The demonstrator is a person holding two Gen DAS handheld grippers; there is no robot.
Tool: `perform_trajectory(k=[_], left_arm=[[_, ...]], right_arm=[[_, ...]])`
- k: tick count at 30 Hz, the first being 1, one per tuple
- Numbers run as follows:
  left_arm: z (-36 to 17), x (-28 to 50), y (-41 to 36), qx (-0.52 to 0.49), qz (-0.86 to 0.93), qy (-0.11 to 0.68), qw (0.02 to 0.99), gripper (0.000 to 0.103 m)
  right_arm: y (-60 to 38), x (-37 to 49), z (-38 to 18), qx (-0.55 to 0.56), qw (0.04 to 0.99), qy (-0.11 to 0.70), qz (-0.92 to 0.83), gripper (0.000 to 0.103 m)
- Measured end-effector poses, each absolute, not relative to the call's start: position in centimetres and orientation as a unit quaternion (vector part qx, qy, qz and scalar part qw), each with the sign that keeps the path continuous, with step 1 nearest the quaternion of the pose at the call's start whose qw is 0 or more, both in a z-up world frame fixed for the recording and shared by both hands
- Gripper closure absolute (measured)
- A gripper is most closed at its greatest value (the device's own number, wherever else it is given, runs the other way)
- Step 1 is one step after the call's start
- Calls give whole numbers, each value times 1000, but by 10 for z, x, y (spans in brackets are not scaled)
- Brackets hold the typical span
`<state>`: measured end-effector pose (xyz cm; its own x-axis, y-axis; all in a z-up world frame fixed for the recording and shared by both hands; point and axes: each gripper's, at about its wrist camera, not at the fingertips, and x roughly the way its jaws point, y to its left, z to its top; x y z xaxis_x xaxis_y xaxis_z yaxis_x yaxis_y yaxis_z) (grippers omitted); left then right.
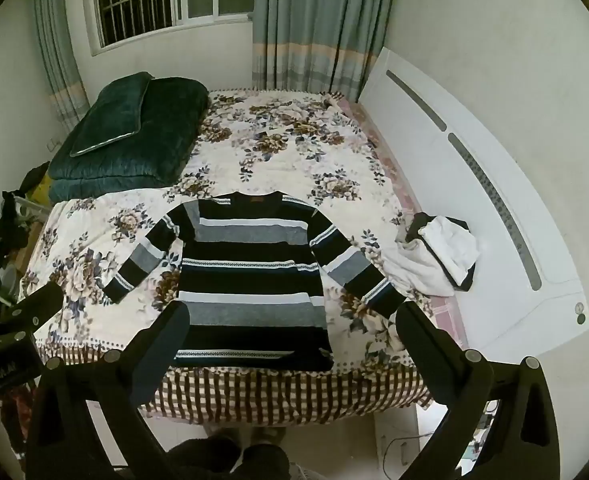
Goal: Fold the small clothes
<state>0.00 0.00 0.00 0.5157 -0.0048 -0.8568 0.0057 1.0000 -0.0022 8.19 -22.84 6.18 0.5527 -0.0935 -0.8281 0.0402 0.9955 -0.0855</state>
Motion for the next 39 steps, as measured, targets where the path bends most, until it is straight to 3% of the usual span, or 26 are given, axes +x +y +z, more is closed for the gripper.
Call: perform_trajectory(k=[39], left_arm=[[9,4,0,0,-3,484,875,0]], right_arm=[[-220,83,74,-28,884,466,-37,0]])
